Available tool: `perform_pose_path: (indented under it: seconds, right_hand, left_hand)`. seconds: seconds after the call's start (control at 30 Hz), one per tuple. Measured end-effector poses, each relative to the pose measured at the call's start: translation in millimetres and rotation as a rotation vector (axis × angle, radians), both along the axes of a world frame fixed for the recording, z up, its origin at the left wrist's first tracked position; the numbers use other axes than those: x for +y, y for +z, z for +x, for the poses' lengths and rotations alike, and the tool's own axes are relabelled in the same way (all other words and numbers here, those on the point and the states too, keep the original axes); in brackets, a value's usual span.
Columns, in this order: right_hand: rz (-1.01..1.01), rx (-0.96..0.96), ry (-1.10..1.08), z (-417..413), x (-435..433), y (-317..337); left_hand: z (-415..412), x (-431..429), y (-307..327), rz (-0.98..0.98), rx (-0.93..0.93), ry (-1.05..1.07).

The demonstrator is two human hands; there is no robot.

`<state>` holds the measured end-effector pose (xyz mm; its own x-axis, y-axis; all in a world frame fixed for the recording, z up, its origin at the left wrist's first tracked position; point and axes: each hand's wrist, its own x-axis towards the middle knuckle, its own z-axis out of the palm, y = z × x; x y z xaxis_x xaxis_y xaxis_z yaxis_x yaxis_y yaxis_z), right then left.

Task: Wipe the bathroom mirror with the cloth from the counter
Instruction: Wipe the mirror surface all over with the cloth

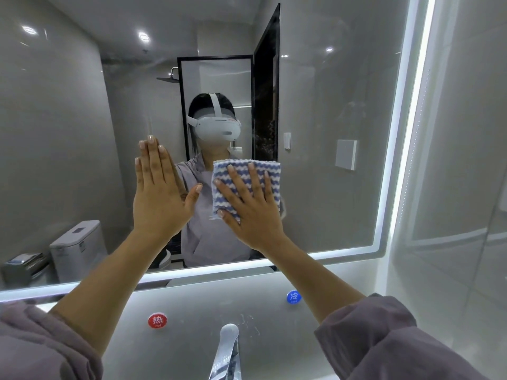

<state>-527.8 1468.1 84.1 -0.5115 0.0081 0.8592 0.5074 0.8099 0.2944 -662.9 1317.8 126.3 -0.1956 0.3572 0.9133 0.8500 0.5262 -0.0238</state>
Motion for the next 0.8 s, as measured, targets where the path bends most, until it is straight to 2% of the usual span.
perform_pose_path:
  seconds: [0.27,0.5,0.67,0.8]
  right_hand:
    - [0.098,-0.014,-0.015,18.2,14.9,10.6]
    - [0.033,0.137,-0.116,69.9,78.7,27.9]
    - [-0.124,0.284,-0.195,114.7,116.3,32.1]
    - [-0.331,0.44,-0.162,140.2,129.2,30.0]
  left_hand:
    - [-2.8,-0.1,-0.8,0.009,0.024,-0.001]
    - [-4.7,1.3,-0.9,0.008,0.046,-0.004]
    - [-7.3,2.6,-1.7,0.005,0.05,0.003]
    - [-7.0,2.5,-1.6,0.014,0.053,-0.003]
